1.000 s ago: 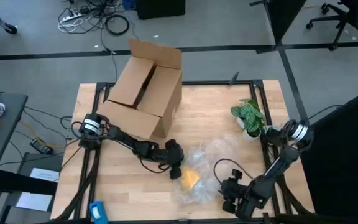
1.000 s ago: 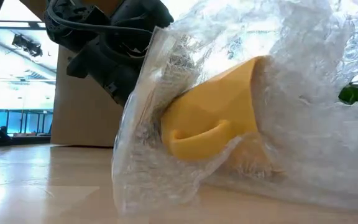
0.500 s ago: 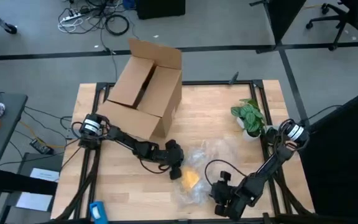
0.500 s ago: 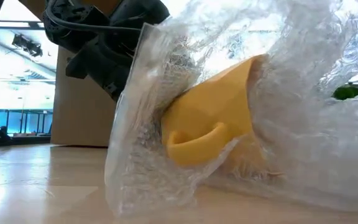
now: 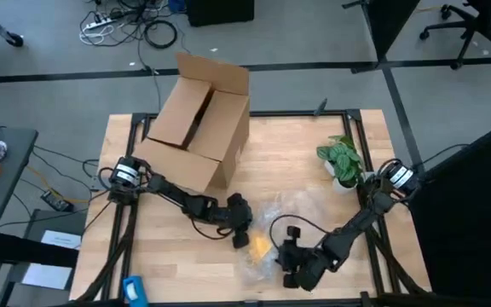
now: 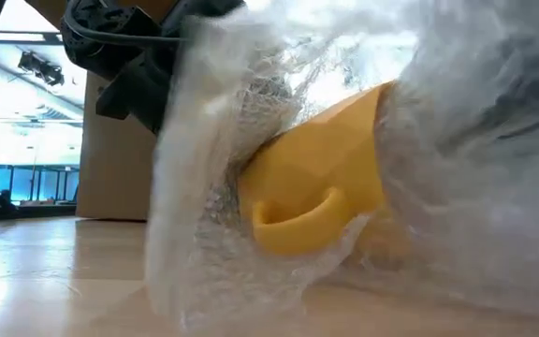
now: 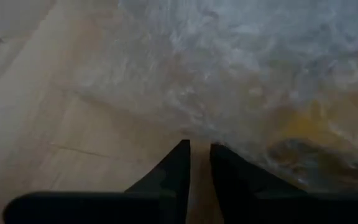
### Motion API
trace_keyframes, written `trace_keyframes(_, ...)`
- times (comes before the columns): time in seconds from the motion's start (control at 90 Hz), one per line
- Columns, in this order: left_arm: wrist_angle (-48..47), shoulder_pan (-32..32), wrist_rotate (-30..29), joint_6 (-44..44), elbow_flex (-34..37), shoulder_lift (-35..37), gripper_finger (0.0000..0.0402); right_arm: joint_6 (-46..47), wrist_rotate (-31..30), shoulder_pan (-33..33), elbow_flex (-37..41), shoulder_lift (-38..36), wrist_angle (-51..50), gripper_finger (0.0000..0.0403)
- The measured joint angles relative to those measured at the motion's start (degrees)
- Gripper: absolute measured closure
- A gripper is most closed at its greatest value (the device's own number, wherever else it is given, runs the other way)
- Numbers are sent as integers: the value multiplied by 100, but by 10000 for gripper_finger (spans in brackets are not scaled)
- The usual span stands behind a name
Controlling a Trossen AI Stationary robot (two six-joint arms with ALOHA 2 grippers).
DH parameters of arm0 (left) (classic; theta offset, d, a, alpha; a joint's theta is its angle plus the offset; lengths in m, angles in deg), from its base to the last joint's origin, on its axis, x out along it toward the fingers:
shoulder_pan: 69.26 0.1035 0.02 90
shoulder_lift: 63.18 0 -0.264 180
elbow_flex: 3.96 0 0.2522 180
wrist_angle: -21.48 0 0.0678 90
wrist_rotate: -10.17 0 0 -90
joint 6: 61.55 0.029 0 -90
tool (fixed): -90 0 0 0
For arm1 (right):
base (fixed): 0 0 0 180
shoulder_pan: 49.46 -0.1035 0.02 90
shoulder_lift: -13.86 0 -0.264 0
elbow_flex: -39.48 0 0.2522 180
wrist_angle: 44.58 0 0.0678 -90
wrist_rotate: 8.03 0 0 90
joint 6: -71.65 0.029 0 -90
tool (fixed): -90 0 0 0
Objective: Wrap mug
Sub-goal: Wrap the yellow mug with the bubble wrap
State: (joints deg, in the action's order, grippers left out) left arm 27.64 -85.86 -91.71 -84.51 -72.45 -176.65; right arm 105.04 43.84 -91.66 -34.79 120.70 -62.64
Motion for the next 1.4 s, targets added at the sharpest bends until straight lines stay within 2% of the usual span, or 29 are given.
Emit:
trace_keyframes(0.2,-10,0,-56,2,10,0,353,-602,186,298,0,246,706,292)
trace_keyframes(0.3,-41,0,-72,-2,16,5,353,-851,-92,357,0,582,1271,293)
trace_keyframes(0.522,-231,9,-123,-17,31,24,354,-2025,-2003,330,0,1409,3174,295)
trace_keyframes(0.6,-366,15,-210,-57,31,31,354,-2153,-2625,326,0,1588,3484,303)
trace_keyframes(0.644,-430,15,-238,-38,34,32,354,-2113,-2788,313,0,1612,3454,309)
trace_keyframes(0.8,-518,2,-220,182,31,26,353,-1956,-2953,146,-13,1602,3099,337)
trace_keyframes(0.956,-301,11,-104,597,64,20,353,-1644,-2869,236,-11,1703,2953,353)
trace_keyframes(1.133,-432,85,75,723,71,20,353,-1636,-2830,350,-15,2027,3456,353)
trace_keyframes(1.4,-511,118,91,750,39,17,353,-1518,-2532,64,-13,1849,3106,350)
